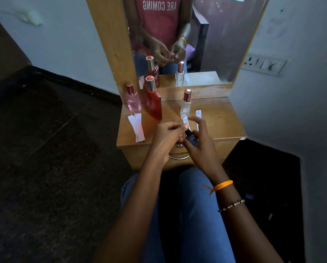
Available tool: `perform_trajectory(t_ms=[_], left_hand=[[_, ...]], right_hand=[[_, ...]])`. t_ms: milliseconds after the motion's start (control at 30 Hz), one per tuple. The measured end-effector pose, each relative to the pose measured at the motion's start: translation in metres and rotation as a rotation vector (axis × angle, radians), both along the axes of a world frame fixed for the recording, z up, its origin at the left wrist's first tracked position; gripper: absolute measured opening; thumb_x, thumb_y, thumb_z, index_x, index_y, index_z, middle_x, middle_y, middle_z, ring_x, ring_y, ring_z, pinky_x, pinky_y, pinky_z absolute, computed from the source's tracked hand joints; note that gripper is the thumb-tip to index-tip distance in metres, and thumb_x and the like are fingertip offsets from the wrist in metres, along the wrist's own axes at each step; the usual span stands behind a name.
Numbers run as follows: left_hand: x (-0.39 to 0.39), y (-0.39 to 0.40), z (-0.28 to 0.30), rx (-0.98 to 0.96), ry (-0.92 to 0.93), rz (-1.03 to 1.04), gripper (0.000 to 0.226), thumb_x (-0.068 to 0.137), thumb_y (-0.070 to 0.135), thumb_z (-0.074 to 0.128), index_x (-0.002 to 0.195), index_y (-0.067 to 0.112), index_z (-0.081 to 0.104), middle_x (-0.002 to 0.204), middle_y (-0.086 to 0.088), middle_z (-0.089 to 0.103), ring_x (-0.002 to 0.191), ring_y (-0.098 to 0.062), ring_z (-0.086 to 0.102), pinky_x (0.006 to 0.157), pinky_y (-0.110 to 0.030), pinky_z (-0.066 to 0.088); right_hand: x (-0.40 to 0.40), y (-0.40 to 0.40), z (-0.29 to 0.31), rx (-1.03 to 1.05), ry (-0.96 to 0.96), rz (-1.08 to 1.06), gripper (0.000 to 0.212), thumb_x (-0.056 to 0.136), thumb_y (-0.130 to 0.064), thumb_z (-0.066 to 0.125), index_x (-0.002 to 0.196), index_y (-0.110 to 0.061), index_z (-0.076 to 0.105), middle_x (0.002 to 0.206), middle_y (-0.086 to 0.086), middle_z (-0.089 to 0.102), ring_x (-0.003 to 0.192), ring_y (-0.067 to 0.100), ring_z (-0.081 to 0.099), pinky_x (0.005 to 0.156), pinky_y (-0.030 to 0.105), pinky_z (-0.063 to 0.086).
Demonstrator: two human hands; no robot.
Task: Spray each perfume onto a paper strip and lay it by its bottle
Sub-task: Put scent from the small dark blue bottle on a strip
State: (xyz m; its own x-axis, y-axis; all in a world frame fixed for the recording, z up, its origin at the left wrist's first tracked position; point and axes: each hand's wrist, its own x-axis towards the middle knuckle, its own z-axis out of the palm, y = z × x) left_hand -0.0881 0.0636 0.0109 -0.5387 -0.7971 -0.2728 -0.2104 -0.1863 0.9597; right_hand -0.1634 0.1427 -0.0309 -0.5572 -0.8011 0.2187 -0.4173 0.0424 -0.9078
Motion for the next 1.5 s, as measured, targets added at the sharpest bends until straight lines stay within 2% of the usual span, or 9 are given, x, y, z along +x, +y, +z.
perform_trajectory(t_ms=[133, 300, 400, 633, 833, 1033, 1167, 1333, 1500], left_hand=[[0.006, 0.001, 0.006, -0.004, 0.017, -0.033, 0.012, 0.088, 0.022, 0.061, 0.081, 0.013, 0.064, 0.064, 0.003, 0.053, 0.049, -0.001, 0.053, 0.044, -0.007, 0.039], [0.008, 0.000, 0.001, -0.039, -0.086, -0.041, 0.033, 0.094, 0.039, 0.047, 0.101, 0.016, 0.070, 0.073, 0.006, 0.052, 0.064, -0.004, 0.044, 0.059, -0.022, 0.035], [0.005, 0.001, -0.002, -0.068, -0.089, -0.035, 0.031, 0.094, 0.034, 0.048, 0.100, 0.015, 0.070, 0.070, 0.006, 0.052, 0.061, -0.005, 0.044, 0.058, -0.021, 0.035], [-0.002, 0.001, -0.005, -0.119, -0.105, -0.059, 0.025, 0.093, 0.025, 0.051, 0.106, 0.013, 0.069, 0.072, 0.009, 0.054, 0.064, -0.002, 0.046, 0.047, -0.006, 0.040], [-0.011, -0.001, -0.008, -0.147, -0.127, -0.063, 0.027, 0.090, 0.029, 0.055, 0.110, 0.016, 0.068, 0.091, 0.002, 0.064, 0.068, -0.003, 0.051, 0.050, -0.011, 0.040], [-0.018, -0.008, -0.018, -0.146, -0.115, -0.035, 0.023, 0.088, 0.026, 0.059, 0.104, 0.014, 0.070, 0.080, 0.004, 0.061, 0.065, -0.006, 0.051, 0.042, -0.003, 0.037], [-0.020, -0.011, -0.025, -0.156, -0.098, -0.032, 0.022, 0.087, 0.026, 0.059, 0.102, 0.015, 0.071, 0.076, 0.007, 0.060, 0.064, -0.003, 0.050, 0.047, -0.005, 0.039], [-0.018, -0.018, -0.028, -0.145, -0.084, -0.042, 0.019, 0.090, 0.025, 0.055, 0.101, 0.022, 0.070, 0.085, 0.008, 0.061, 0.074, -0.004, 0.052, 0.055, -0.009, 0.043], [-0.017, -0.019, -0.029, -0.131, -0.075, -0.053, 0.020, 0.091, 0.023, 0.053, 0.103, 0.021, 0.070, 0.093, 0.006, 0.064, 0.086, -0.007, 0.055, 0.063, -0.016, 0.042]], right_hand=[[0.001, 0.002, 0.003, -0.027, 0.026, 0.027, 0.040, 0.084, -0.002, 0.063, 0.118, -0.018, 0.049, 0.095, 0.012, 0.065, 0.079, 0.026, 0.064, 0.073, 0.043, 0.054], [-0.002, 0.002, 0.007, -0.007, -0.133, -0.110, 0.025, 0.088, -0.002, 0.054, 0.102, -0.023, 0.052, 0.069, 0.010, 0.060, 0.049, 0.003, 0.052, 0.047, 0.009, 0.038], [-0.013, 0.001, 0.003, 0.005, -0.290, -0.161, 0.021, 0.082, -0.017, 0.044, 0.099, -0.023, 0.055, 0.054, -0.006, 0.045, 0.040, 0.002, 0.034, 0.042, 0.014, 0.027], [-0.034, -0.004, 0.007, 0.007, -0.226, -0.228, 0.028, 0.077, -0.015, 0.040, 0.097, -0.028, 0.055, 0.062, 0.002, 0.047, 0.056, 0.016, 0.038, 0.053, 0.028, 0.030], [-0.069, -0.011, 0.006, 0.022, -0.176, -0.126, 0.060, 0.090, 0.004, 0.046, 0.140, -0.025, 0.027, 0.098, 0.002, 0.057, 0.092, 0.015, 0.055, 0.079, 0.029, 0.045], [-0.097, -0.030, 0.016, -0.032, -0.035, -0.236, 0.028, 0.081, 0.004, 0.063, 0.108, -0.001, 0.058, 0.100, 0.008, 0.064, 0.092, 0.016, 0.064, 0.079, 0.023, 0.054], [-0.104, -0.048, 0.015, -0.044, -0.039, -0.183, 0.026, 0.078, 0.014, 0.060, 0.104, 0.010, 0.056, 0.096, 0.012, 0.063, 0.074, -0.008, 0.064, 0.065, 0.007, 0.048], [-0.108, -0.060, 0.008, -0.036, 0.003, -0.147, 0.028, 0.078, 0.016, 0.057, 0.101, 0.000, 0.059, 0.088, -0.003, 0.062, 0.074, -0.012, 0.061, 0.070, 0.009, 0.049], [-0.108, -0.062, 0.003, -0.021, 0.023, -0.123, 0.031, 0.080, 0.009, 0.060, 0.107, -0.005, 0.059, 0.099, 0.002, 0.065, 0.089, 0.007, 0.063, 0.081, 0.012, 0.049]])
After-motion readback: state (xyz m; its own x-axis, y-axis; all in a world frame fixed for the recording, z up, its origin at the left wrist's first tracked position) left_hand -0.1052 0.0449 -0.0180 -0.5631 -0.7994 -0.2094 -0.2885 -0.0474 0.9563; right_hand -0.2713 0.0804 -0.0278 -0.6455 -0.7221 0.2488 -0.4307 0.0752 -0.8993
